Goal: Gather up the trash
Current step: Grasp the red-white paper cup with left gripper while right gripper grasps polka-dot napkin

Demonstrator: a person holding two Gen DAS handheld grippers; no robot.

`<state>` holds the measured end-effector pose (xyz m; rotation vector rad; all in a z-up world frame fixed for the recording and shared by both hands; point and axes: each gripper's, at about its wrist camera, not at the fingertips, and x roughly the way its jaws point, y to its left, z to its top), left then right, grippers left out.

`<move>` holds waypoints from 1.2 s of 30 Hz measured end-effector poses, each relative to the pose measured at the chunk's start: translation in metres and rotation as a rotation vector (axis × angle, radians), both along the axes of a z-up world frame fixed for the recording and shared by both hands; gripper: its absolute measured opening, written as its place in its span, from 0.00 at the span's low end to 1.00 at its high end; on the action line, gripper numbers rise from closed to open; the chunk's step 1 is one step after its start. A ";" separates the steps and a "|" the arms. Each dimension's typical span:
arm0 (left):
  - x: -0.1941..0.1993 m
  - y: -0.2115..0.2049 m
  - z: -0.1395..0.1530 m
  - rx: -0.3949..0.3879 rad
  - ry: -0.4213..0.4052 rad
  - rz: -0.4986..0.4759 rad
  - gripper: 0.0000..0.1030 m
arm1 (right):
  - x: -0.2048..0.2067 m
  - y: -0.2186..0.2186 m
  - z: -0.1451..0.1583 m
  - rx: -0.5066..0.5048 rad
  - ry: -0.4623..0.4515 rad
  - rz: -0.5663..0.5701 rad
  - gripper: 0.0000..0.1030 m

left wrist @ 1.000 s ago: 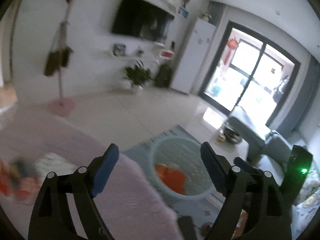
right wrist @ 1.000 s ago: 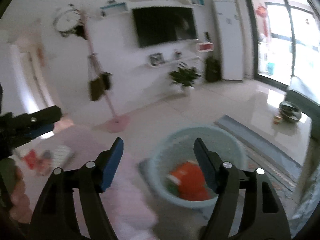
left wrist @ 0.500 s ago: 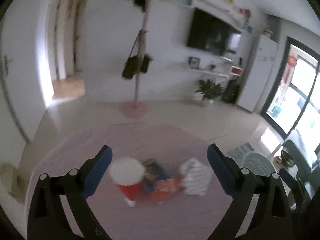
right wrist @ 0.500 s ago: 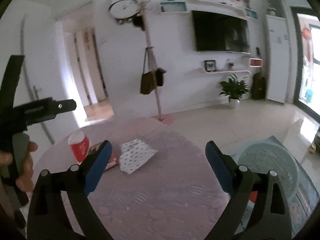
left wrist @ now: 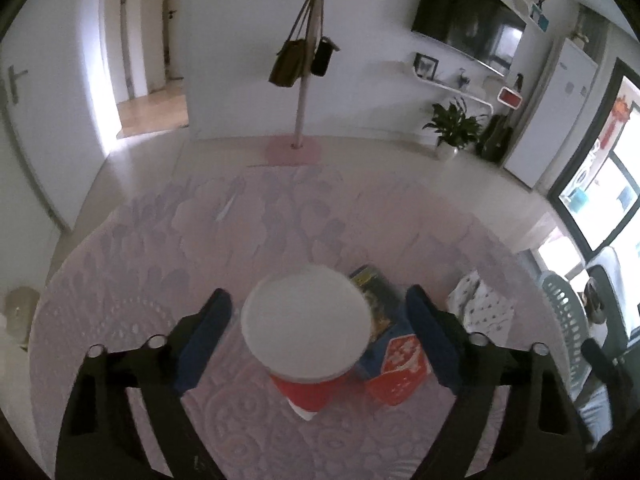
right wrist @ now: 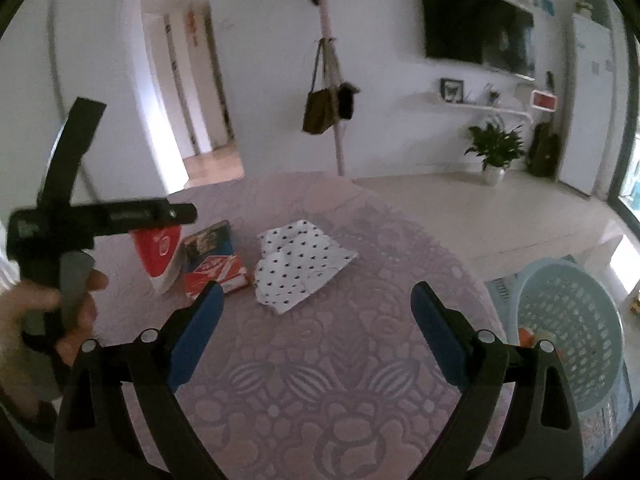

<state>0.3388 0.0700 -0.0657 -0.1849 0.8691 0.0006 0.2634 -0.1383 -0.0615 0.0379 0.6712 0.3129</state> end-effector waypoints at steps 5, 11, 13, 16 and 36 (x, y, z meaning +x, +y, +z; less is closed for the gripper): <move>-0.013 0.019 -0.013 -0.092 0.014 0.017 0.42 | 0.029 0.013 -0.001 -0.033 0.085 0.037 0.87; -0.057 0.041 0.003 -0.160 -0.127 0.090 0.42 | 0.068 0.026 -0.018 -0.044 0.165 0.010 0.87; -0.067 0.044 0.005 -0.178 -0.176 0.106 0.42 | 0.080 0.027 -0.027 -0.029 0.195 -0.026 0.87; -0.074 0.043 0.003 -0.188 -0.229 0.110 0.42 | 0.091 0.031 -0.040 -0.055 0.238 -0.081 0.88; -0.077 0.026 0.000 -0.161 -0.276 0.062 0.42 | 0.071 0.048 -0.025 -0.102 0.117 -0.005 0.04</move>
